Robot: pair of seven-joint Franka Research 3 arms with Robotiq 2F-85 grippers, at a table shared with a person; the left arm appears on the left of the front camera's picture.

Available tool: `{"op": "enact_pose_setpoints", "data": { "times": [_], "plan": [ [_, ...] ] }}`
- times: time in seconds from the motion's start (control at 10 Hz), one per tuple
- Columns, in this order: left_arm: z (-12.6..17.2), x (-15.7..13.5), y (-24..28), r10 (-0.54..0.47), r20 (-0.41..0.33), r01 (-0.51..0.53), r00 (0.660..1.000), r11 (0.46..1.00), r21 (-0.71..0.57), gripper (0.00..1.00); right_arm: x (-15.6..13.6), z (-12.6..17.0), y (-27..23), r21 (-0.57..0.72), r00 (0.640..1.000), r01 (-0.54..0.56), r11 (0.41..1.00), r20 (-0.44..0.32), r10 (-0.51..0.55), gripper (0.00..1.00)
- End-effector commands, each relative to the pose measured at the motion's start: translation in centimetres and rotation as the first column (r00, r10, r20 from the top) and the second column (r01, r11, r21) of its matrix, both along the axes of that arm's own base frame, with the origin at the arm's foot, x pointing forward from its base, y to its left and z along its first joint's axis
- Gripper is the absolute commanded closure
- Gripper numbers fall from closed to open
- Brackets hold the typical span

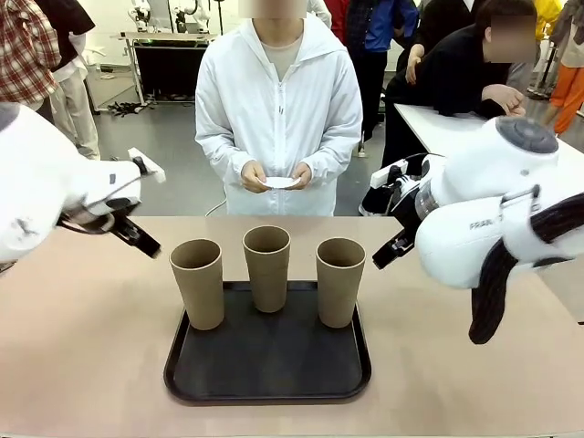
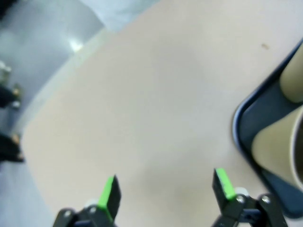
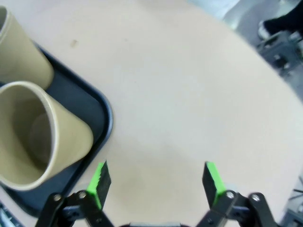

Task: Place coasters on the table and set cups on them.
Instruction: Pick up one Reusable plastic cup and place it on a coaster set by the human.

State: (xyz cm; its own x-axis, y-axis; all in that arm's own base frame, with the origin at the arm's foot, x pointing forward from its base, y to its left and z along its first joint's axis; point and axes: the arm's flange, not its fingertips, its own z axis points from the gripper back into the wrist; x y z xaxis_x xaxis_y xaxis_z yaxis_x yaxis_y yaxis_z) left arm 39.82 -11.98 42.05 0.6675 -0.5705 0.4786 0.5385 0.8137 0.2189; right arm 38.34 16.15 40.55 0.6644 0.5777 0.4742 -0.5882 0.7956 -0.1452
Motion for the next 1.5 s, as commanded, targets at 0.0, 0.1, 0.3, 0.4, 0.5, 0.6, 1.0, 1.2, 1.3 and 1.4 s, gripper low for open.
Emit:
{"op": "enact_pose_setpoints", "data": {
  "times": [0.0,0.1,0.3,0.4,0.5,0.6,1.0,1.2,1.3,1.4],
  "plan": [
    [5.9,-5.4,2.9,-0.055,-0.061,0.056,0.997,0.998,0.017,0.0,-7.9,5.3,-1.2,-0.026,0.995,0.009,1.0,-0.103,-0.011,0.0],
    [7.7,-7.9,3.5,-0.088,-0.112,0.088,0.99,0.996,-0.01,0.0,-11.6,6.5,-0.7,-0.055,0.99,0.004,0.998,-0.137,-0.012,0.0],
    [9.8,-10.8,4.6,-0.073,-0.193,0.075,0.978,0.997,0.003,0.0,-17.3,8.0,-0.4,-0.097,0.983,0.027,0.995,-0.177,-0.044,0.0],
    [10.0,-11.7,5.1,0.001,-0.21,-0.002,0.978,1.0,-0.002,0.0,-18.3,7.6,-0.7,-0.121,0.981,0.055,0.991,-0.178,-0.077,0.0],
    [9.3,-11.9,4.5,0.156,-0.233,-0.161,0.96,0.987,-0.004,0.0,-11.6,9.9,0.5,-0.11,0.988,0.014,0.994,-0.154,-0.031,0.0],
    [10.4,-10.3,4.5,-0.064,-0.189,0.066,0.98,0.998,0.003,0.0,-11.6,9.9,0.5,-0.11,0.988,0.014,0.994,-0.154,-0.031,0.0],
    [9.9,-8.6,9.2,-0.064,-0.252,-0.05,0.966,0.905,-0.423,0.0,-12.7,9.0,-8.6,0.499,0.983,0.141,0.855,-0.173,-0.061,0.0],
    [8.8,-6.3,14.2,-0.151,-0.265,-0.111,0.952,0.636,-0.763,0.0,-12.1,6.6,-14.4,0.772,0.983,0.131,0.622,-0.183,0.021,0.0],
    [8.4,-4.8,15.2,-0.212,-0.28,-0.148,0.936,0.485,-0.862,0.0,-11.7,4.8,-16.2,0.819,0.974,0.153,0.552,-0.219,0.056,0.0],
    [6.9,-4.6,16.7,-0.223,-0.299,-0.203,0.928,0.372,-0.906,0.0,-11.7,2.9,-17.6,0.828,0.954,0.179,0.531,-0.279,0.113,0.0]
  ]
}}
